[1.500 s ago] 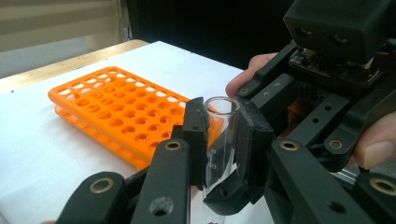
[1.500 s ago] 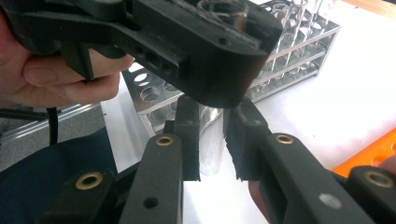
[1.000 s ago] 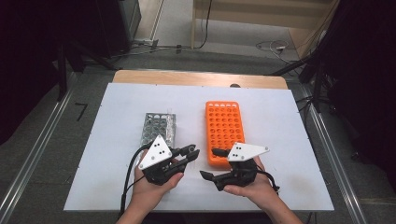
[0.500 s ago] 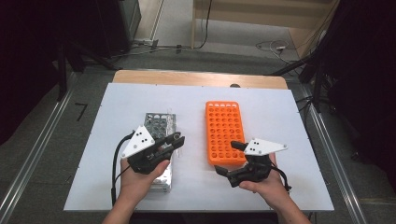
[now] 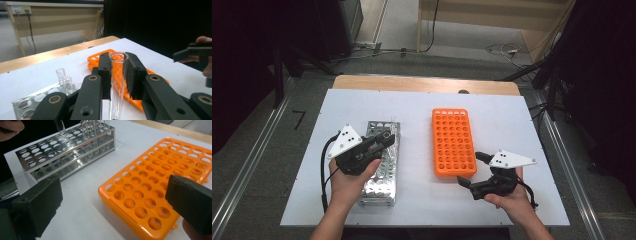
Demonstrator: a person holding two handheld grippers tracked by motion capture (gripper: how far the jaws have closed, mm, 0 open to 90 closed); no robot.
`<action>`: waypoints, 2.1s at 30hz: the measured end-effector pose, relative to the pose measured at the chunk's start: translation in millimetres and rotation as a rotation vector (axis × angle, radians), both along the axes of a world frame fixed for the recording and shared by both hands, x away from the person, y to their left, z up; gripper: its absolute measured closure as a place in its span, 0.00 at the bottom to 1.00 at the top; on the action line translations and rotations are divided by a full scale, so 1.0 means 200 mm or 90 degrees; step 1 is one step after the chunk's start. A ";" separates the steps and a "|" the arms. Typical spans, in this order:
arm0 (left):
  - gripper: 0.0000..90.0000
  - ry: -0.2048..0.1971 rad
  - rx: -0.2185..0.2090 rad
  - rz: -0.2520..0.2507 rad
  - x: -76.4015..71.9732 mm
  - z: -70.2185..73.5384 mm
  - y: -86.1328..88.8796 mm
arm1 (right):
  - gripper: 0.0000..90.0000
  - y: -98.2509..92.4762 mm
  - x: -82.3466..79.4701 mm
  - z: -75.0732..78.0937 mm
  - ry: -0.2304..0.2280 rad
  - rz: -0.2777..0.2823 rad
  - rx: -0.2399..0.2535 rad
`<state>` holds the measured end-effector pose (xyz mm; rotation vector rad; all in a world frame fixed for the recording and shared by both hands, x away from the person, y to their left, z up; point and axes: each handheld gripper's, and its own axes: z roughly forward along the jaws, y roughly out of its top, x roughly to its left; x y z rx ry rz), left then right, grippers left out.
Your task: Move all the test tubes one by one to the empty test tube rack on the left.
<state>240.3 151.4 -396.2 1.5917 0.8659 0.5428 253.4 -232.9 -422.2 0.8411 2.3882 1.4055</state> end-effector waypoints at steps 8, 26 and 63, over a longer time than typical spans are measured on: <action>0.84 0.003 0.005 0.015 0.05 -0.03 0.00 | 0.00 -0.12 -0.02 0.00 -0.008 -0.029 0.004; 0.84 0.014 0.035 0.053 0.11 -0.14 -0.01 | 0.00 -0.38 -0.03 -0.06 0.011 -0.100 -0.003; 0.82 0.086 0.165 0.043 0.10 -0.21 -0.07 | 0.00 -0.43 0.00 -0.10 0.017 -0.108 0.003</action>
